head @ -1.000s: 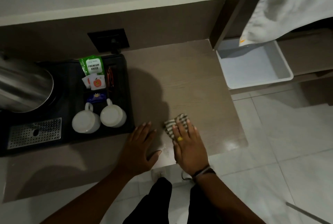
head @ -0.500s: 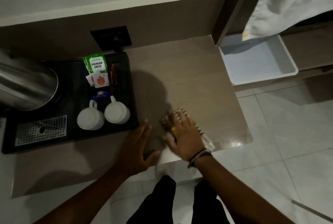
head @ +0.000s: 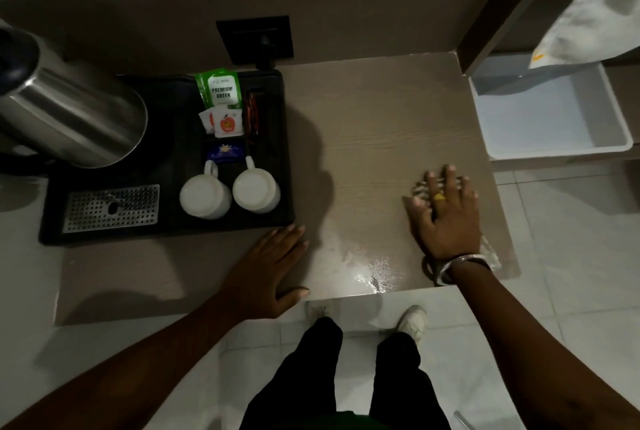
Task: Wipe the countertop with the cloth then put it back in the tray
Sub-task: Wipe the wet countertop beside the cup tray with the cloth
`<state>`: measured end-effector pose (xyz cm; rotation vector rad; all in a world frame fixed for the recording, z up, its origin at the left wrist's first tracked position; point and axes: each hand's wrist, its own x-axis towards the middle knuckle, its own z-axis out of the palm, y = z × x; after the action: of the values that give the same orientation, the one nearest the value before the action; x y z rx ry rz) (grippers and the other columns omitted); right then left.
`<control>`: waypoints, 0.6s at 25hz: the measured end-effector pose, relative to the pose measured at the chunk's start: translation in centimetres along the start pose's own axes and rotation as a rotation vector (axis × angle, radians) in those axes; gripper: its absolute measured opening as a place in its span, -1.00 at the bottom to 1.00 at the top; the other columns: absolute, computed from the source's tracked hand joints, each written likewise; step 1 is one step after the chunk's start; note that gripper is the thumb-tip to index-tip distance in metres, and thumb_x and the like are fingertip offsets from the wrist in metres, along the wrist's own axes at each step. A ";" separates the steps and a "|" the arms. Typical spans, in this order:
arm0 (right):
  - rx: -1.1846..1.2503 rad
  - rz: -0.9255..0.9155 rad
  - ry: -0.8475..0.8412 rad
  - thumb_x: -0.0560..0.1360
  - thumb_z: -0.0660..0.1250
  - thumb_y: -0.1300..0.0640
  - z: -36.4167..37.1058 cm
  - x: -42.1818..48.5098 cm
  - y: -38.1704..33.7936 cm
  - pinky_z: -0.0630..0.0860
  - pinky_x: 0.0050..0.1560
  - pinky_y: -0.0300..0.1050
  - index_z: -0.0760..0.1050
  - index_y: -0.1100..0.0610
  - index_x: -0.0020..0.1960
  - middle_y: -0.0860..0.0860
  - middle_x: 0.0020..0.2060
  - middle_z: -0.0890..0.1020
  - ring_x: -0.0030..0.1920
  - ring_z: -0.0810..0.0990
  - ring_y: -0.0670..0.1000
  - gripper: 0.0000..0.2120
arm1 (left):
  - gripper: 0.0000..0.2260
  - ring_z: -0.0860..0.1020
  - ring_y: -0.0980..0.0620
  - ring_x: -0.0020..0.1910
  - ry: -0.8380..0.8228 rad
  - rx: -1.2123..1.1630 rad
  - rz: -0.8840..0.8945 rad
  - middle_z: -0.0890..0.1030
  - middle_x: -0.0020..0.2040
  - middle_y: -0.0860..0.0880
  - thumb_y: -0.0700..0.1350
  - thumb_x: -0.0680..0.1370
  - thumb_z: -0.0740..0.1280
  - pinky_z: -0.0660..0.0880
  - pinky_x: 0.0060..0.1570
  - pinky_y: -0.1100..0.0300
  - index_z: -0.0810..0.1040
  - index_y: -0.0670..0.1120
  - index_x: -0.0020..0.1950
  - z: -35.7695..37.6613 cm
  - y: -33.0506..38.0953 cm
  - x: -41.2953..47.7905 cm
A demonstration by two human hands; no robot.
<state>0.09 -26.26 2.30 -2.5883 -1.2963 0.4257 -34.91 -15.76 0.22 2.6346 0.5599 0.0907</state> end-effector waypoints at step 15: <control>-0.465 -1.165 -0.156 0.65 0.12 -0.22 2.2 -3.9 0.8 0.16 0.50 0.23 0.19 -0.08 0.61 0.09 0.61 0.23 0.59 0.22 0.20 -0.43 | -0.22 0.09 -0.11 0.65 0.019 0.012 0.026 0.17 0.66 -0.14 0.30 0.56 0.31 0.03 0.60 -0.03 0.24 -0.16 0.61 0.5 -0.3 0.0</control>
<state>-2.29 -29.78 0.65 -1.5744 -2.8499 0.0863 -34.98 -15.68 -0.37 2.6559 0.5342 0.1209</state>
